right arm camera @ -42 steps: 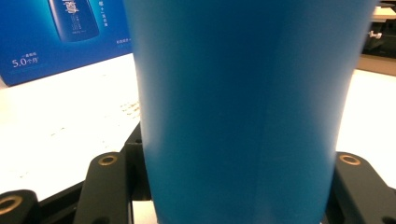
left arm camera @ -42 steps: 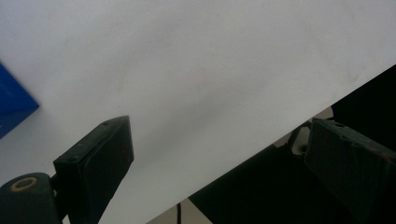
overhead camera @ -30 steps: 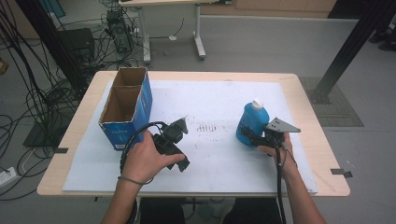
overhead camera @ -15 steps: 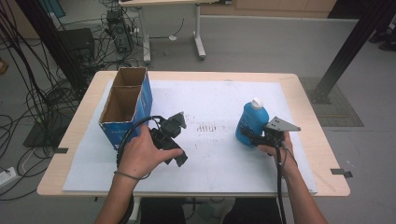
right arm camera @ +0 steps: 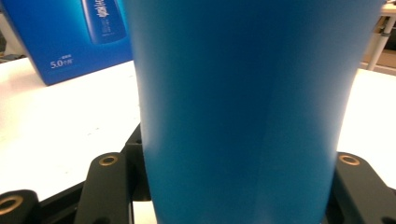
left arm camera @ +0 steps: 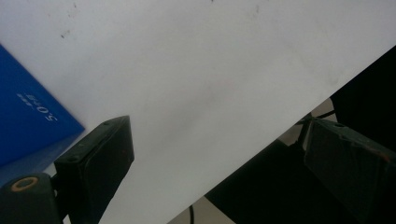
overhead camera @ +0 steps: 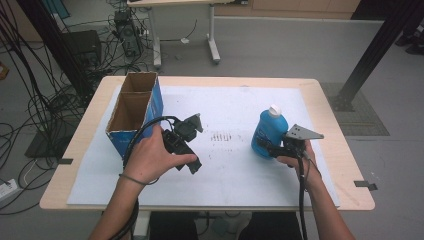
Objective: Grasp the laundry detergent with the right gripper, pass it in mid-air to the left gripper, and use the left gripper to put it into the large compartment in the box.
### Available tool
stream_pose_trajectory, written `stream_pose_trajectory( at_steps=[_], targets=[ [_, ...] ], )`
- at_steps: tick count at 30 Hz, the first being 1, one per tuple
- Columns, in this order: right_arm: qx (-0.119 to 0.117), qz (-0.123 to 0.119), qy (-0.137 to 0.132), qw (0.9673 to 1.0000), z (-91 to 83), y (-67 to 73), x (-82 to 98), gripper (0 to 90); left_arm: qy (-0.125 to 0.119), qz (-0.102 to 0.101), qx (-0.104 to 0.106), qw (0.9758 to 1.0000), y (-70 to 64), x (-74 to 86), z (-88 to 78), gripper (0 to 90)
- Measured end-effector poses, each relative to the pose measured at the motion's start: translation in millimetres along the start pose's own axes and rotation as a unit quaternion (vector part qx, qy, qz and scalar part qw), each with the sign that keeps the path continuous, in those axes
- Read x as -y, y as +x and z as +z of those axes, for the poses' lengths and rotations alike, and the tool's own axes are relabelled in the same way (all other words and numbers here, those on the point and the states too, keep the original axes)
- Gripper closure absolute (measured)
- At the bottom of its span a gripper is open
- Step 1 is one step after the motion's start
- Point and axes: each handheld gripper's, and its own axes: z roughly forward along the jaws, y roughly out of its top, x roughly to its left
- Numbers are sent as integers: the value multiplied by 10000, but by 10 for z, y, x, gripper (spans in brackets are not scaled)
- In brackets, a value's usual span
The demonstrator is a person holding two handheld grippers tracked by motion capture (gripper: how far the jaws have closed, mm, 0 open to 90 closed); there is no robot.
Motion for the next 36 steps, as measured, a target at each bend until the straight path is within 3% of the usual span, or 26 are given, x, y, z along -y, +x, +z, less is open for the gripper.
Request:
stream_pose_trajectory(
  at_steps=[5,7,11,17,26,28,36],
  targets=[
    [-170,-20,-22,9999,-30,-23,-37,420,-12,248,40,9997,25,-25,-71,85],
    [-241,-40,-7,9997,-37,-34,-59,420,-34,302,-145,9994,-20,-29,-103,85],
    [-417,-68,9,9991,-43,-63,-108,420,-212,369,-109,9990,16,10,-166,82],
    [-664,-108,-13,9977,-49,-111,-171,420,-194,618,-13,9979,72,1,-220,81],
    [-976,-169,-2,9951,-56,-166,-251,419,-451,1040,65,9935,77,84,-306,78],
    [-1083,-173,-1,9940,-48,-181,-264,420,-527,1144,148,9919,97,100,-317,79],
    [-1550,-234,-39,9876,36,-222,-320,420,-560,1481,135,9873,29,59,-339,82]
  ],
)
